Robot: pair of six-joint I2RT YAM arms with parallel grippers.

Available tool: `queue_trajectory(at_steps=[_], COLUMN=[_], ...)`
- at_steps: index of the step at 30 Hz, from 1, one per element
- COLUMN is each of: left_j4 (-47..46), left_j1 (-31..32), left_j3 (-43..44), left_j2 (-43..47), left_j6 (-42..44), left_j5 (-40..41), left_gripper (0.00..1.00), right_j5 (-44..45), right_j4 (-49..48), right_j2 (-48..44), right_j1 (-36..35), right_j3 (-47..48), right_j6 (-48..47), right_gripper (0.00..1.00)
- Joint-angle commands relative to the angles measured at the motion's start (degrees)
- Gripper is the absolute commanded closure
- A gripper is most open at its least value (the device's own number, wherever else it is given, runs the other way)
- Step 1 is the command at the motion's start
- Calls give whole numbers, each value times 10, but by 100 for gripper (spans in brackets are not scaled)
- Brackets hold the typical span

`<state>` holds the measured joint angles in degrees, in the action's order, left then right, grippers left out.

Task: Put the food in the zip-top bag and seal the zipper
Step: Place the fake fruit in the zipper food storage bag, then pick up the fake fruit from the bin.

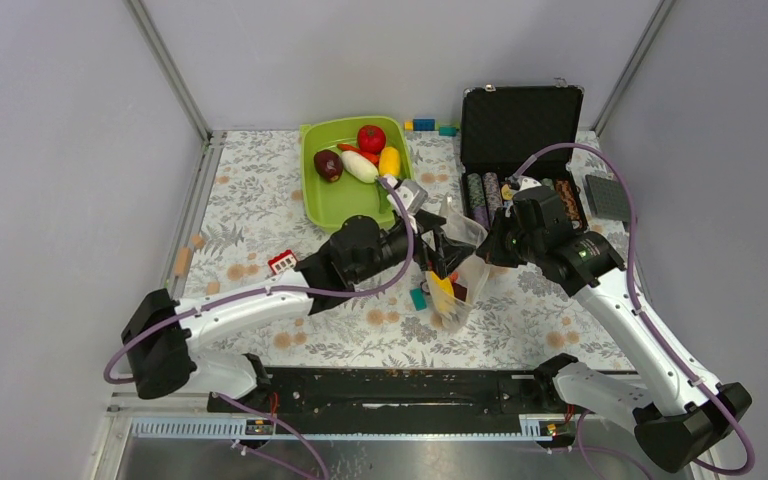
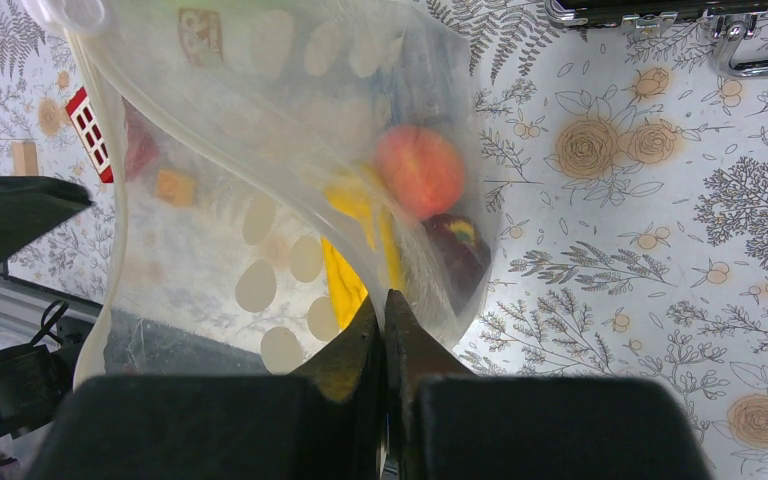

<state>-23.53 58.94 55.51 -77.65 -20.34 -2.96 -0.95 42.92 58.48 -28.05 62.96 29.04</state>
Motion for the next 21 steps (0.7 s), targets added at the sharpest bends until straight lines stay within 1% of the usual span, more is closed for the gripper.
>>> queue_trajectory(at_steps=[1,3,5,9,10,12,14,16,18,19,21], left_j4=[39,51,67,122,135,166,189,192,219,249,300], left_j1=[-1,-8,-28,-110,-142,-191,-238,-278,-313,-328,-351], left_j3=[35,31,29,51,63,94,129,166,224,258,329], left_j2=[49,57,61,37,24,-16,-63,-120,-185,-219,-286], left_j6=[9,11,-1,-54,-63,-83,-98,-99,-110,-114,-121], left_j5=[68,107,129,114,118,119,101,94,91,91,117], left_gripper=[1,1,1,1,1,1,1,1,1,1,1], right_j5=[7,7,6,23,25,26,27,31,39,43,46], right_j4=[-10,-11,-11,-10,-9,-9,-6,-6,-6,-6,-2], right_j2=[-10,-10,-9,-10,-11,-12,-11,-11,-10,-9,-7], right_j1=[2,2,2,2,2,2,2,2,2,2,2], right_j3=[-3,-4,-5,-6,-6,-6,-5,-6,-9,-9,-9], right_j6=[2,1,1,-1,-1,-2,-3,-5,-4,-4,-4], right_gripper=[100,100,100,100,100,100,100,100,100,100,100])
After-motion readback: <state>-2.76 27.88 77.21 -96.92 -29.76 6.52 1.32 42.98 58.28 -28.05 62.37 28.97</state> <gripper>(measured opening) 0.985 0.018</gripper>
